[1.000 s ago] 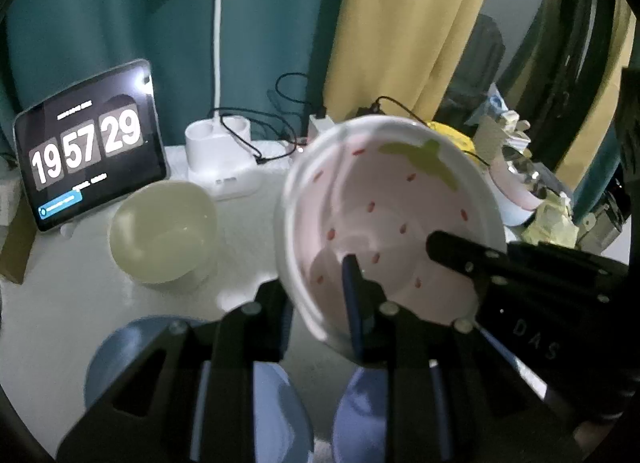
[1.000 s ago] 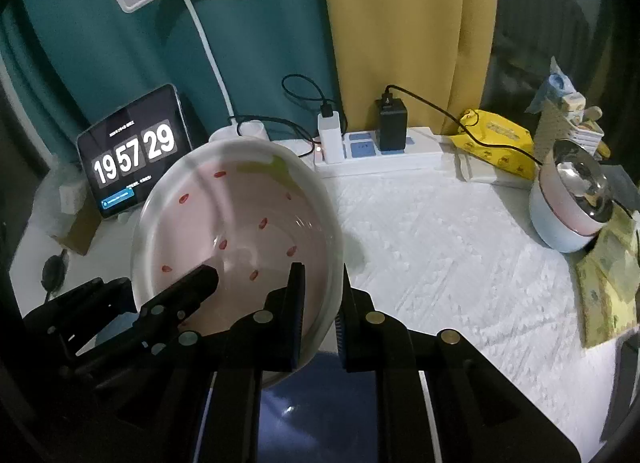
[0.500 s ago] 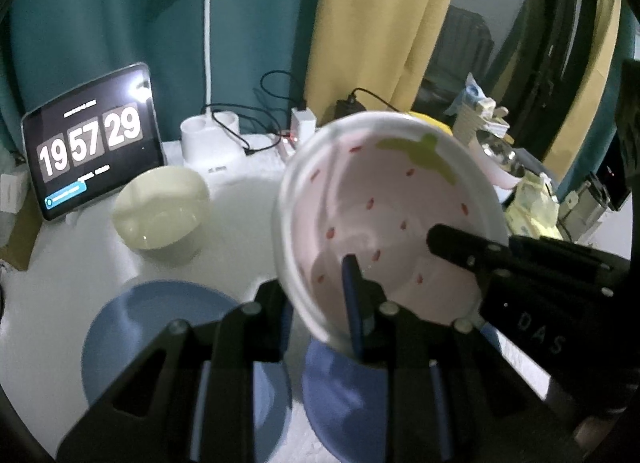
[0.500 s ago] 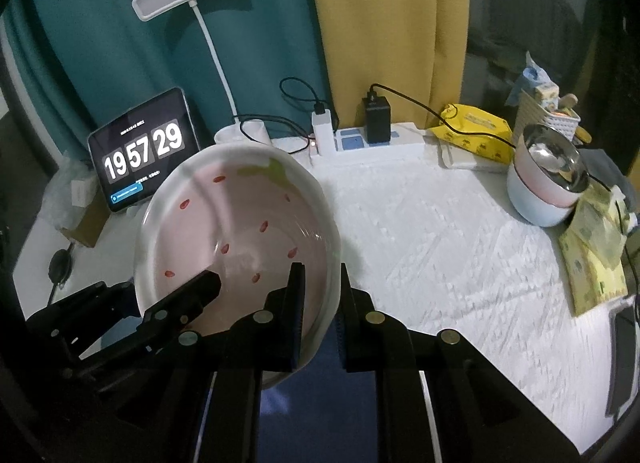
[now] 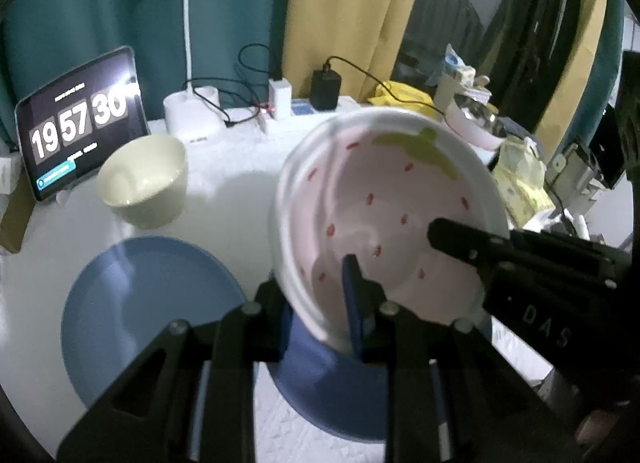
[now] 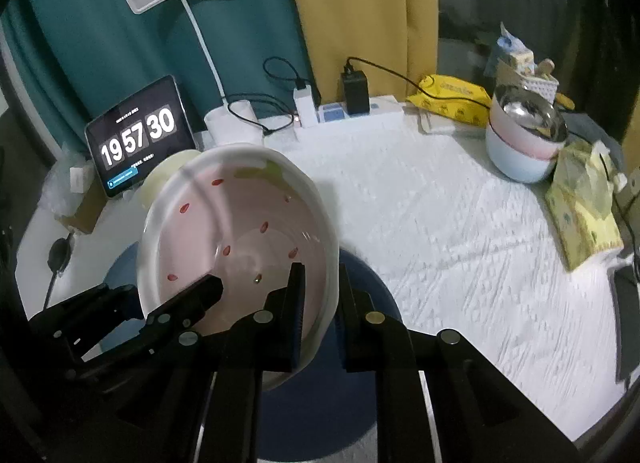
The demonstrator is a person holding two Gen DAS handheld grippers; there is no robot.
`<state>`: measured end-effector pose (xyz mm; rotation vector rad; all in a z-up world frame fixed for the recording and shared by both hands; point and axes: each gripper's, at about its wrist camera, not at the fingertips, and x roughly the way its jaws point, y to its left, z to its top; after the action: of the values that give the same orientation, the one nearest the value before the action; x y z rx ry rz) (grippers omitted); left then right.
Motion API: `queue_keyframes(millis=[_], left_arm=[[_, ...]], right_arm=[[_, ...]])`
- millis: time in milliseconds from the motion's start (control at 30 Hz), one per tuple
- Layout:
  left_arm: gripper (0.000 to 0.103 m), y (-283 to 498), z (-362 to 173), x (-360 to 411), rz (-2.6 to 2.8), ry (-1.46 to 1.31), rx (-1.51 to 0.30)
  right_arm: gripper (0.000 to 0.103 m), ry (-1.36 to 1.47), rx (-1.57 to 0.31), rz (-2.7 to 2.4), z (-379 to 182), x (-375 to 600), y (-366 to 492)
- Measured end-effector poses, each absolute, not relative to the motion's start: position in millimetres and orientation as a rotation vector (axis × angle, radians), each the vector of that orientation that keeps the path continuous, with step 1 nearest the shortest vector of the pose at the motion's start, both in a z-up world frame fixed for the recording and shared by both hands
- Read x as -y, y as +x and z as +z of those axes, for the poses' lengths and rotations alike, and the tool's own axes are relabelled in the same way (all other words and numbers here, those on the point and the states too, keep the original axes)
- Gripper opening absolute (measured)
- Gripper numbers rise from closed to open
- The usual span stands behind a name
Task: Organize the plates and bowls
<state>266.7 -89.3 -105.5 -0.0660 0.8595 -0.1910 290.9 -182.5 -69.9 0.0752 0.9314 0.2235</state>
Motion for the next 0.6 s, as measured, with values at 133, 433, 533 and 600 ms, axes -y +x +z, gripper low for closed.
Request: queue_keyframes(millis=[133,433,533,600], left_arm=[[0.023,261.6,-113.3,93.7,-0.194,-0.056,-0.878],[0.023,254.3,-133.5,103.4,-0.189,-0.019,-0.931],[0.023,253.7,-137.7,106.1,-0.182,-0.009,-0.945],[0.023,253.4,-141.0,108.2,-0.175,0.005,-0.953]], right_arm=[[0.014,0.089,-0.948,0.219,-81.1,186.9,283.3],[0.014,0.104,-0.997,0.228,-105.8,193.8,274.1],[0.014,0.101,-1.013,0.233,-111.1,194.2,274.3],[0.014,0.097,-1.021,0.236,-113.9,193.5,274.8]])
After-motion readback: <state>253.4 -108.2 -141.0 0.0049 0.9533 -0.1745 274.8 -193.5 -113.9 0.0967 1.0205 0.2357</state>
